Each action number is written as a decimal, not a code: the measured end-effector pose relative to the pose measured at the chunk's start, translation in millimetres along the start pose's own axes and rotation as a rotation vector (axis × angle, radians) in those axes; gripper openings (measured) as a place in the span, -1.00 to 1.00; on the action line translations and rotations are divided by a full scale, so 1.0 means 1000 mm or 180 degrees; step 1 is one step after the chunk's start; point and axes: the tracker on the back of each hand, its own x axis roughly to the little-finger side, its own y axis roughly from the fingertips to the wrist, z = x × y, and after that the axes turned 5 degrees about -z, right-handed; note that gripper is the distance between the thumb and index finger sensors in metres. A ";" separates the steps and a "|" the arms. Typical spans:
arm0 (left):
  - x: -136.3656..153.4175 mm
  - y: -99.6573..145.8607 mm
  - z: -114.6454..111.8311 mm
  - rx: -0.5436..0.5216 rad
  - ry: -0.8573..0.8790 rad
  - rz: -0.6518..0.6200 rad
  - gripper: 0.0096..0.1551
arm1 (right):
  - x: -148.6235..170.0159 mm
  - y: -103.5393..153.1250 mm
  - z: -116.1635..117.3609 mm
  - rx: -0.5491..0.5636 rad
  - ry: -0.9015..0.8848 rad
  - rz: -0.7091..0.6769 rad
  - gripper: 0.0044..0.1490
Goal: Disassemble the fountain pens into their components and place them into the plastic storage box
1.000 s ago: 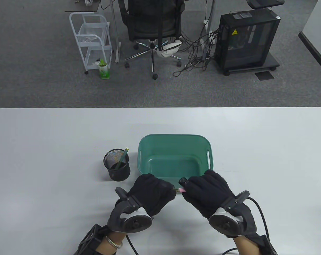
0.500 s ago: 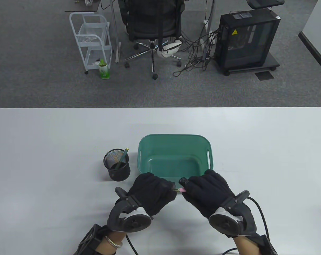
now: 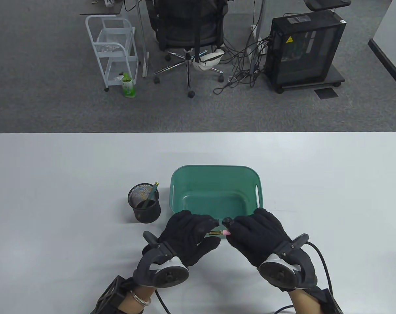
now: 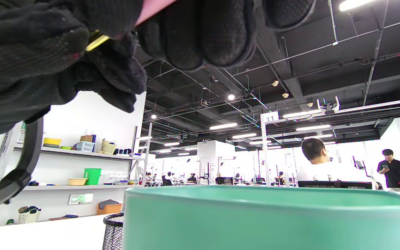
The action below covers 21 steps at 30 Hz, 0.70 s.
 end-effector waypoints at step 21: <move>0.000 0.000 -0.001 -0.0004 0.0039 0.0006 -0.51 | -0.002 0.000 0.001 0.0000 -0.0001 -0.0023 -0.45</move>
